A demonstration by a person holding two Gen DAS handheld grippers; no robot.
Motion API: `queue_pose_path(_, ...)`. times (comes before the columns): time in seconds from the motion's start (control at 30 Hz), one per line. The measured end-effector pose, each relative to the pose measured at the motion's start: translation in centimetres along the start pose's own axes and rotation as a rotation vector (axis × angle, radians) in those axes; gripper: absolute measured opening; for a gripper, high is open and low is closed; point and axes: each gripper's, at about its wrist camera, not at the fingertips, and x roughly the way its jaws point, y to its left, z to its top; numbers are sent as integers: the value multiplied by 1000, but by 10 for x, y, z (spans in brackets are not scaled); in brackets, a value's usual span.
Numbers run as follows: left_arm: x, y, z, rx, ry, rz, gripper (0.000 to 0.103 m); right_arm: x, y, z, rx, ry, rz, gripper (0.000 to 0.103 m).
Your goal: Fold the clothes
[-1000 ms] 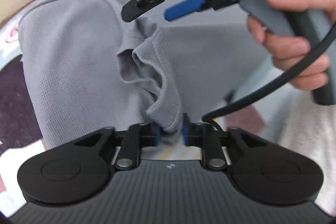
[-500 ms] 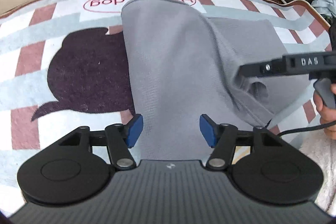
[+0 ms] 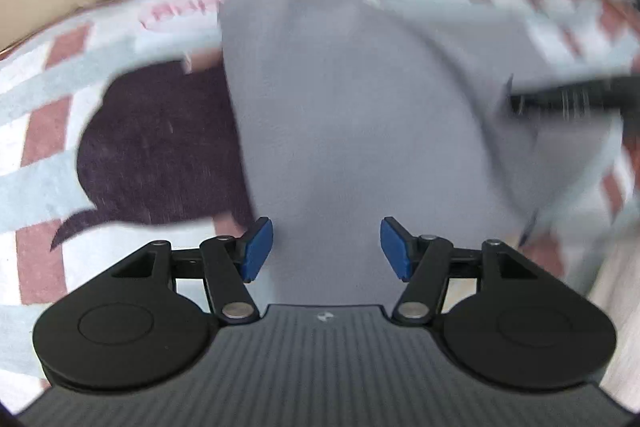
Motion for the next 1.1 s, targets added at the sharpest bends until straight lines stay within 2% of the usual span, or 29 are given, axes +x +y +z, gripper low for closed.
queue_pose_path(0.03, 4, -2, -6, 27, 20, 14, 59, 4, -12, 0, 53, 27, -11, 21)
queue_pose_path(0.1, 8, -4, -14, 65, 50, 35, 59, 4, -30, 1, 176, 36, 56, 23)
queue_pose_path(0.2, -2, 2, -13, 20, 21, 20, 59, -11, -39, 2, 250, -64, 135, 33)
queue_pose_path(0.27, -17, 6, -6, 12, -43, -1, 59, -19, -42, 4, 275, -122, 177, 38)
queue_pose_path(0.37, -38, 11, 14, 6, -170, -2, 59, -11, -33, 5, 244, -104, 208, 44)
queue_pose_path(0.4, -42, 14, 23, -2, -208, -8, 59, -6, -29, 6, 225, -87, 197, 46)
queue_pose_path(0.47, -37, 17, 45, -24, -246, -39, 59, 4, -21, 6, 192, -59, 134, 63)
queue_pose_path(0.53, -25, 17, 67, -36, -259, -70, 58, 12, -21, 8, 180, -35, 54, 63)
queue_pose_path(0.57, -19, 17, 77, -42, -261, -90, 56, 13, -25, 8, 194, -32, 43, 63)
queue_pose_path(0.6, -12, 21, 85, -63, -265, -131, 36, 13, -31, 7, 220, -34, 55, 63)
queue_pose_path(0.63, -3, 30, 92, -121, -270, -195, 25, 12, -36, 5, 249, -37, 78, 60)
queue_pose_path(0.67, 6, 38, 99, -191, -257, -243, 25, 12, -40, 3, 273, -37, 97, 53)
queue_pose_path(0.7, 15, 45, 104, -246, -236, -252, 24, 12, -43, 0, 289, -31, 108, 49)
queue_pose_path(0.77, 32, 48, 110, -266, -208, -214, 24, 11, -48, -4, 320, -20, 129, 39)
queue_pose_path(0.8, 38, 45, 111, -239, -193, -165, 18, 9, -51, -6, 338, -21, 134, 38)
queue_pose_path(0.87, 47, 38, 111, -185, -174, -85, 18, -1, -57, -7, 386, -56, 127, 40)
queue_pose_path(0.93, 47, 32, 113, -163, -167, -52, 18, -17, -63, -9, 432, -125, 161, 42)
queue_pose_path(1.0, 46, 26, 116, -152, -150, -24, 18, -28, -57, -6, 397, -173, 254, 53)
queue_pose_path(1.03, 47, 22, 117, -137, -145, -13, 18, -31, -50, -4, 359, -185, 316, 68)
queue_pose_path(1.07, 47, 20, 117, -128, -143, -5, 18, -32, -40, -2, 318, -177, 356, 73)
queue_pose_path(1.1, 46, 20, 118, -128, -145, -1, 18, -30, -30, -1, 272, -159, 355, 73)
